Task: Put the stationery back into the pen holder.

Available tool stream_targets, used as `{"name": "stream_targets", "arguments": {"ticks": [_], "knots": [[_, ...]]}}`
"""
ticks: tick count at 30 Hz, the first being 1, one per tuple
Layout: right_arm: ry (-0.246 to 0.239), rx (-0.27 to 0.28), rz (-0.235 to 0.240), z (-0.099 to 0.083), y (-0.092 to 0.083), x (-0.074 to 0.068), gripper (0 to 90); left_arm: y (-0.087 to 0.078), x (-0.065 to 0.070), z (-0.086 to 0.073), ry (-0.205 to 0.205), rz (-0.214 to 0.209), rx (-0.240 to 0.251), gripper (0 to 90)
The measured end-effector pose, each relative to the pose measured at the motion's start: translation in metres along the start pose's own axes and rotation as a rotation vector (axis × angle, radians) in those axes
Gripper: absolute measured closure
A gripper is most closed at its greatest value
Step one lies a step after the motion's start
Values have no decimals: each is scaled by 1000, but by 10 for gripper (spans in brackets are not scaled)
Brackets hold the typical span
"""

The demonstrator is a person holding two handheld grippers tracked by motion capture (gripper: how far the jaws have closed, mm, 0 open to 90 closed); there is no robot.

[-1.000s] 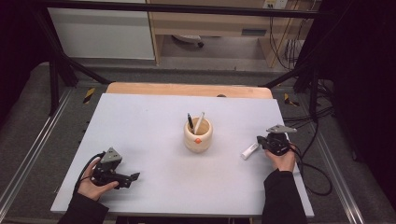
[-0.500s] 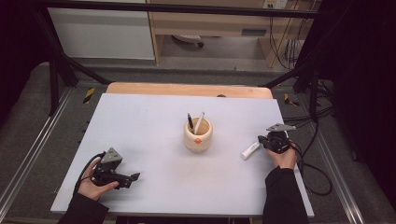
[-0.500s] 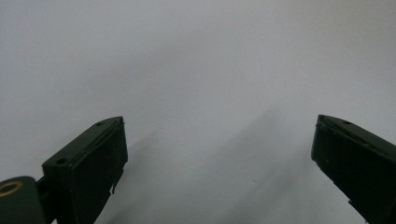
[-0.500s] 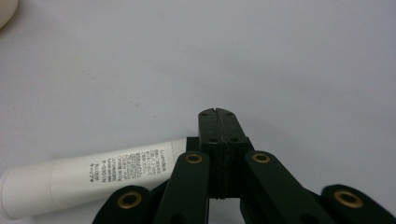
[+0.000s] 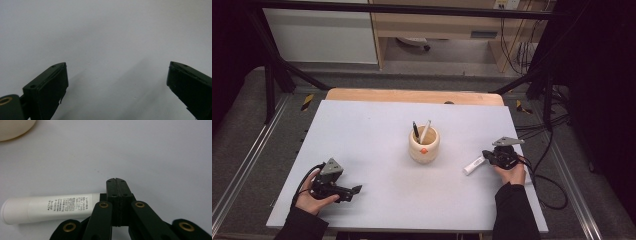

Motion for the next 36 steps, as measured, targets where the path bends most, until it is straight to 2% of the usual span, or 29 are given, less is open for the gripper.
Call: {"name": "stream_targets", "arguments": {"ticks": [11, 17, 20, 25, 26, 30, 32, 36], "knots": [[-17, 12, 66, -2, -6, -28, 900, 0, 1, 0, 4, -1, -1, 37], [-44, 11, 91, -1, -10, -43, 900, 0, 1, 1, 5, -1, 0, 37], [-27, 11, 108, -2, -12, -49, 900, 0, 2, 1, 8, -4, -1, 37], [-24, -6, 128, -7, -13, -57, 900, 1, 3, 1, 5, -13, -3, 37], [-37, -1, 125, -6, -14, -59, 900, 1, 3, 2, 6, -15, -7, 36], [-45, 10, 150, -1, -17, -70, 900, 2, 8, 4, 8, -27, -5, 36], [-66, 13, 152, 0, -17, -75, 900, 3, 11, 6, 11, -35, -4, 34], [-63, 15, 165, 1, -18, -84, 900, 6, 18, 9, 15, -47, -11, 33]]}}
Point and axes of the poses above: each handheld gripper's, and its own axes: y roughly forward along the jaws, z roughly out of its top, x roughly to its right, the point moved 5 cm from there along y, roughly forward along the jaws, and after that the axes turned 14 degrees about -z, right-handed, at the moved point
